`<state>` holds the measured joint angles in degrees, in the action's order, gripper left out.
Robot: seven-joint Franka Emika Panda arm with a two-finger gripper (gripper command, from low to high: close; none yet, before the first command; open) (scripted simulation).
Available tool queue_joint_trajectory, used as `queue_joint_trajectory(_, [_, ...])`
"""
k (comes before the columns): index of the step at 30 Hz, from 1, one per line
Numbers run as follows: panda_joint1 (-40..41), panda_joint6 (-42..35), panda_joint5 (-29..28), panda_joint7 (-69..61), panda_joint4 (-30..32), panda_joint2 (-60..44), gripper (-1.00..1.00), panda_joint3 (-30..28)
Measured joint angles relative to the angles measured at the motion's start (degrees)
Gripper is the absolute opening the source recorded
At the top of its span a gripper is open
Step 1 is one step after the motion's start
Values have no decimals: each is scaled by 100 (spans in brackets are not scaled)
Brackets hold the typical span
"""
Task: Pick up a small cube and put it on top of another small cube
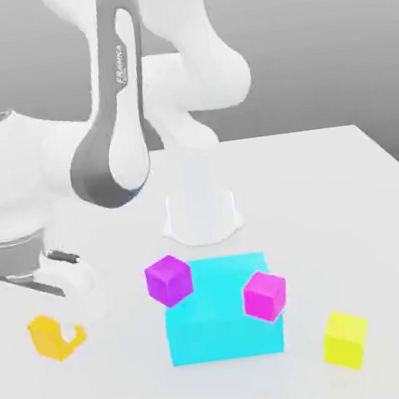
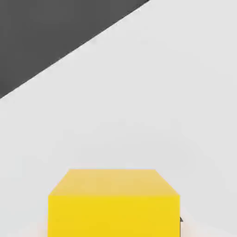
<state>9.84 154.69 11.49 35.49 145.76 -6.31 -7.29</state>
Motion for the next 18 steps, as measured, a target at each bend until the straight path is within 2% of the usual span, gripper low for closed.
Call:
queue_joint_trajectory(7, [-1823,-279,-456,-859,33,346,-100,1107])
queue_joint_trajectory(10, [-2611,-357,-967,-1181,165,372,-100,1474])
queue_joint_trajectory(15, [-2758,438,-1497,-1074,194,-518,-100,1366])
queue_joint_trajectory(16, [-2774,542,-1540,-1046,190,-627,100,1343])
queue_joint_trajectory(18, [-2774,542,-1540,-1046,190,-627,100,1343])
